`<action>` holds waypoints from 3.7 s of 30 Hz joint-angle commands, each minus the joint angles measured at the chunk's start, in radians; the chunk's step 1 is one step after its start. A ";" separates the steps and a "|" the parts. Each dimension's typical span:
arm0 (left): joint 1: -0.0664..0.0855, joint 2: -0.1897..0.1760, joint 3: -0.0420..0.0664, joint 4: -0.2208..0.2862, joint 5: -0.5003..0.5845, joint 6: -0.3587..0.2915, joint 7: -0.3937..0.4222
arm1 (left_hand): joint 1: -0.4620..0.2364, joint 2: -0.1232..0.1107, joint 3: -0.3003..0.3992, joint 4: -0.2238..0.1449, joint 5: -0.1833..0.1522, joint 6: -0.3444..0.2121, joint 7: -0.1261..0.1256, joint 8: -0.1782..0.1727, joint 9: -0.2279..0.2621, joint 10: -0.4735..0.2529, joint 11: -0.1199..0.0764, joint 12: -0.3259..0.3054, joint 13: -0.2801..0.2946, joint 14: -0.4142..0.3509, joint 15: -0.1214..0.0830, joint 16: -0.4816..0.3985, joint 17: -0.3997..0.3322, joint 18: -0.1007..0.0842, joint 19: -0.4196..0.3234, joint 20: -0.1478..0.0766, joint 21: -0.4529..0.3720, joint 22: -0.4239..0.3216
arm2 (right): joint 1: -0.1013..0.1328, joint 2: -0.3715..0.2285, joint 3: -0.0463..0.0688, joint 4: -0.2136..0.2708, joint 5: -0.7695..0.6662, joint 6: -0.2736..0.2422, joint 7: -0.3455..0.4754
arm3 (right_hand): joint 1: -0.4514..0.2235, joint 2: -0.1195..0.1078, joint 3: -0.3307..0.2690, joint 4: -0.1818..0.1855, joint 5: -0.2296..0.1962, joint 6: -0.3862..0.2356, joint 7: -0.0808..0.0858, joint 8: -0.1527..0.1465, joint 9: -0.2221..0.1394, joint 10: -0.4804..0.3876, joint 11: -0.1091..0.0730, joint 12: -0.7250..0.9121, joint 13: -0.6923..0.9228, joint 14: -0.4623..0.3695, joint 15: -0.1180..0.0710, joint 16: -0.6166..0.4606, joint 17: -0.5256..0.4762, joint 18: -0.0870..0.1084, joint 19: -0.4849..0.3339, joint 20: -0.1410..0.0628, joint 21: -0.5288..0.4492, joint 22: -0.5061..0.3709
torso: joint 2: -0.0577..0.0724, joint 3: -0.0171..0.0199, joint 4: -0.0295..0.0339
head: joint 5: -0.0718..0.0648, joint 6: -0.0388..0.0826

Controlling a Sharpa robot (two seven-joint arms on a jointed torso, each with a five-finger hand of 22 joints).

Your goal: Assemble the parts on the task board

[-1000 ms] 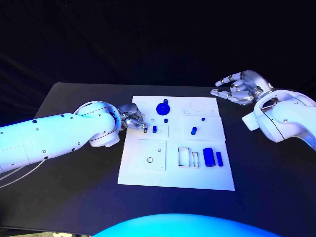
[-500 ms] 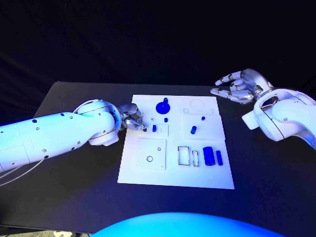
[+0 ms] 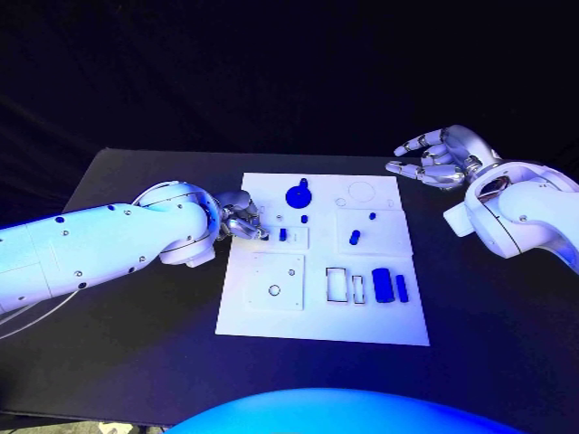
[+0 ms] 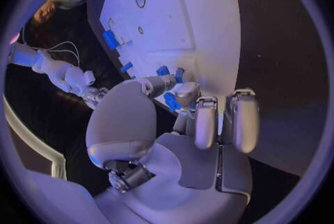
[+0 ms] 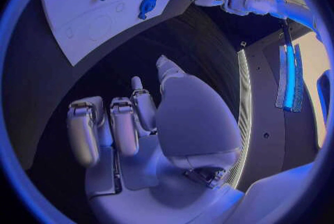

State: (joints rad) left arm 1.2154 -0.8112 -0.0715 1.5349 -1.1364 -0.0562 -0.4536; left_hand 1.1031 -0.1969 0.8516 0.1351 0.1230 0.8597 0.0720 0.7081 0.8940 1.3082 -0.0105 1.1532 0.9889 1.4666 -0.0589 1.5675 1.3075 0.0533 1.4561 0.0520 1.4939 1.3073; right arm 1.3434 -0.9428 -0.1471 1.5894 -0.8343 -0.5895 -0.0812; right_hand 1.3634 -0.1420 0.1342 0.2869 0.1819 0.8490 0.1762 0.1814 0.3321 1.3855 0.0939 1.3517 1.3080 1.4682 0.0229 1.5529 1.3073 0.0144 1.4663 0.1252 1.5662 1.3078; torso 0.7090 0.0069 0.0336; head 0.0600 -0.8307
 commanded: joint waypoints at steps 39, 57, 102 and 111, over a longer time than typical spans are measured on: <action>-0.001 0.045 -0.002 -0.041 0.035 0.048 -0.024 | -0.035 0.010 0.160 -0.135 -0.010 0.017 -0.018 0.021 -0.004 0.020 -0.008 0.008 0.004 0.104 -0.010 0.003 0.263 -0.017 0.004 -0.004 0.005 0.126 | -0.001 -0.002 0.000 0.005 -0.007 0.011 0.012 | -0.017 0.001 0.008 0.002 0.008 -0.010 -0.001 0.007 -0.002 0.001 -0.004 0.001 0.064 0.088 -0.008 -0.005 0.202 -0.014 0.105 -0.008 0.005 0.263 | 0.000 0.0010 -0.0001 | -0.008 -0.005; -0.001 0.047 -0.002 -0.050 0.049 0.043 -0.032 | -0.088 -0.021 0.083 -0.080 -0.031 0.023 -0.033 0.024 -0.019 0.022 -0.018 0.002 -0.003 0.104 -0.019 0.003 0.263 -0.016 0.002 -0.012 0.001 0.124 | -0.001 -0.003 0.000 0.004 -0.007 0.011 0.016 | -0.019 0.001 0.008 0.001 0.008 -0.011 -0.001 0.009 -0.002 0.000 -0.004 0.000 0.063 0.087 -0.009 -0.005 0.200 -0.014 0.105 -0.008 0.005 0.263 | -0.001 0.0000 0.0000 | -0.009 -0.007; 0.006 0.016 0.062 -0.033 0.218 -0.100 0.038 | -0.160 0.010 -0.431 0.158 -0.024 -0.030 -0.002 -0.004 -0.085 -0.084 0.011 -0.098 -0.131 0.093 0.002 -0.018 0.234 0.003 -0.057 0.001 -0.055 0.047 | -0.002 0.000 0.000 0.000 -0.005 0.006 0.019 | -0.035 0.003 0.006 0.004 0.008 -0.013 0.000 0.011 -0.004 0.000 -0.003 0.000 0.062 0.087 -0.008 -0.006 0.198 -0.014 0.105 -0.008 0.005 0.263 | 0.000 0.0007 -0.0018 | -0.012 0.005; 0.010 0.030 0.070 -0.035 0.173 -0.127 0.193 | 0.130 0.010 -0.392 0.135 -0.019 -0.164 0.069 -0.040 -0.136 -0.353 0.073 -0.254 -0.320 -0.060 0.062 -0.214 -0.010 0.071 -0.317 0.049 -0.278 -0.242 | -0.002 -0.002 0.000 -0.001 -0.005 0.000 0.023 | -0.037 0.003 0.006 0.004 0.009 -0.013 0.000 0.011 -0.004 -0.002 -0.003 -0.003 0.060 0.086 -0.008 -0.007 0.196 -0.014 0.105 -0.008 0.005 0.263 | -0.001 0.0007 0.0001 | -0.020 0.015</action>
State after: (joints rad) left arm 1.2230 -0.7877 -0.0023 1.4994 -0.9503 -0.1448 -0.3819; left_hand 1.2043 -0.1853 0.4500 0.2712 0.0997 0.7075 0.1328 0.6768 0.7693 0.9787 0.0562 0.9098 0.6791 1.4247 -0.0034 1.3777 1.3010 0.1109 1.1710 0.0944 1.2434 1.0993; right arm 1.3423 -0.9449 -0.1472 1.5881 -0.8337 -0.5906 -0.0744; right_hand 1.3356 -0.1408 0.1370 0.2897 0.1856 0.8422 0.1759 0.1893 0.3298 1.3855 0.0939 1.3516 1.3081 1.4647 0.0195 1.5518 1.3076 0.0144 1.4663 0.1252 1.5662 1.3075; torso 0.7087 0.0078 0.0328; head 0.0428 -0.8187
